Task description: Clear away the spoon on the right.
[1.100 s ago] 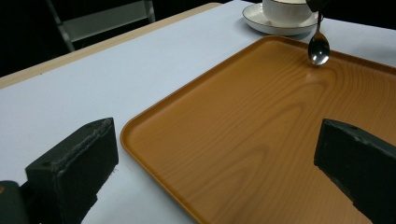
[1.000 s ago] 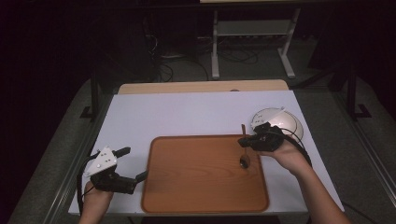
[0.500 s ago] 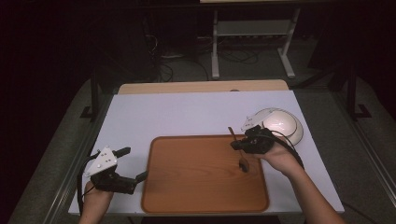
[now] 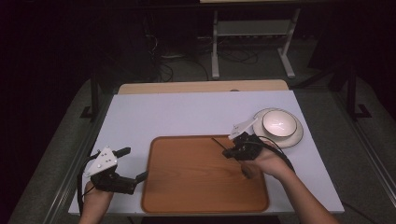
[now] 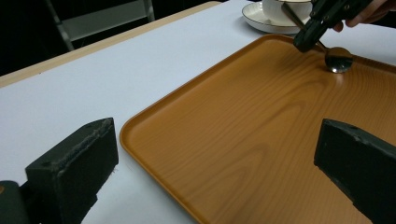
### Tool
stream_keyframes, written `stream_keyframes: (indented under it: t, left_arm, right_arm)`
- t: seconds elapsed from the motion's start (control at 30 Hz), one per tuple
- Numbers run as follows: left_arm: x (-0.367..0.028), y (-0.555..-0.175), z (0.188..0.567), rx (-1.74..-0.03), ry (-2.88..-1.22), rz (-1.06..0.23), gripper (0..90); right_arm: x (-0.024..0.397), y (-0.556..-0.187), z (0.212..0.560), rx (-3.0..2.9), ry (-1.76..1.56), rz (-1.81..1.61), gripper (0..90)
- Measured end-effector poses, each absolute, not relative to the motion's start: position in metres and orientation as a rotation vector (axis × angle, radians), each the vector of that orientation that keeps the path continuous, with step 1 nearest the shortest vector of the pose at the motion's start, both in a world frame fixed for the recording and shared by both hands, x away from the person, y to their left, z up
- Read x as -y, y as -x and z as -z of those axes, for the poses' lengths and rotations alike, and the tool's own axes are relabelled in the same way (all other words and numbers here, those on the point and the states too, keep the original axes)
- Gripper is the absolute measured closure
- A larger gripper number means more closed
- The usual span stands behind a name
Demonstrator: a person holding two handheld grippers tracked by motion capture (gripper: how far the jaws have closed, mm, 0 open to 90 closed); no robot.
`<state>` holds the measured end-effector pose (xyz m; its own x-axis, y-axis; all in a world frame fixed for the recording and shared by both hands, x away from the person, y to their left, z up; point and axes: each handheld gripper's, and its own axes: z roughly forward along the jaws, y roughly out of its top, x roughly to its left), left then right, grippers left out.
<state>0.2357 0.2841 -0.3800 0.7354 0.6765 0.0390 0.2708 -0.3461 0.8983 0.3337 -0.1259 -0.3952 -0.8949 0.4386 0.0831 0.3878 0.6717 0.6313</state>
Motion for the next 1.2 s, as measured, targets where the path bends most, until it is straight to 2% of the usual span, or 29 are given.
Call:
stream_keyframes:
  t: [0.8,1.07,1.2]
  left_arm:
    - [-0.285,-0.238,0.38,-0.748,-1.924,-0.508,0.0]
    - [-0.283,-0.239,0.381,-0.749,-1.931,-0.511,0.0]
    - [-0.284,-0.239,0.381,-0.75,-1.927,-0.509,0.0]
  right_arm:
    - [0.1,-0.331,0.427,-2.921,-0.603,-0.863,87.3]
    - [0.103,-0.331,0.43,-2.913,-0.599,-0.889,78.6]
    - [0.107,-0.331,0.428,-2.881,-0.618,-0.913,64.8]
